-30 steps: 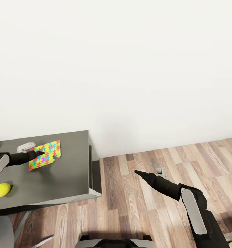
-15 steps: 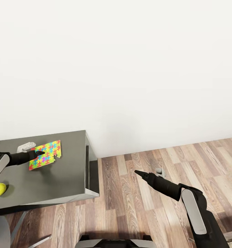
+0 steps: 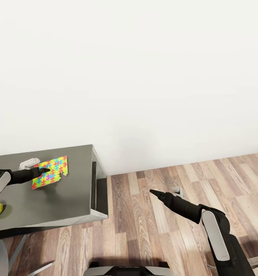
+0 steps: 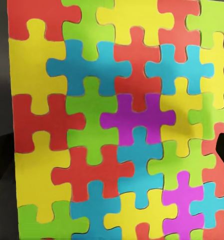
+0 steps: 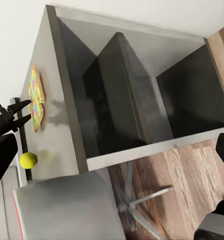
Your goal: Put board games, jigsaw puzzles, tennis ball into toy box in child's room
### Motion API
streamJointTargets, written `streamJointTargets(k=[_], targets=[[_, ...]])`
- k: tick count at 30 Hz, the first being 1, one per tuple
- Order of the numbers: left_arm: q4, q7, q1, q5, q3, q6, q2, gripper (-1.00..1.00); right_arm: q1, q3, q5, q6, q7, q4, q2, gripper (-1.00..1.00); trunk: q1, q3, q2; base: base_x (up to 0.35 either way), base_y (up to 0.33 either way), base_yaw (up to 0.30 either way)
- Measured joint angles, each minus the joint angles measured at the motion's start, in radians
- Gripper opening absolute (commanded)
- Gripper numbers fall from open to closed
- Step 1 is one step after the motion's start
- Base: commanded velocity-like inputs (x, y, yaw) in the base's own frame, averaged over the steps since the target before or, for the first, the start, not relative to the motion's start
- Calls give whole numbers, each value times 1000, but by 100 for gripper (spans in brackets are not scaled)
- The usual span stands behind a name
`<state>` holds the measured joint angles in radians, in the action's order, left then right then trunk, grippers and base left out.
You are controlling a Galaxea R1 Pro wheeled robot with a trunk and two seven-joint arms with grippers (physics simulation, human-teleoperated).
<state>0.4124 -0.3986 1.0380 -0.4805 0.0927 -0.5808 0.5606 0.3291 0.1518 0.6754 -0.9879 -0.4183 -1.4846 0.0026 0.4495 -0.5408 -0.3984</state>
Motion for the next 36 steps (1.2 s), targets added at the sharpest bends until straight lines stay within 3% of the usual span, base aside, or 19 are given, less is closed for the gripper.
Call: streamJointTargets(k=[20,36], targets=[[1,0,0,0,2,0,0,100,0,0,0,0,-1,0,-2,100,0,0,0,-1,-135,0],[1,-1,0,1,3,0,-10,100,0,0,1,0,-1,0,-3,100,0,5,0,0,-11,-60]])
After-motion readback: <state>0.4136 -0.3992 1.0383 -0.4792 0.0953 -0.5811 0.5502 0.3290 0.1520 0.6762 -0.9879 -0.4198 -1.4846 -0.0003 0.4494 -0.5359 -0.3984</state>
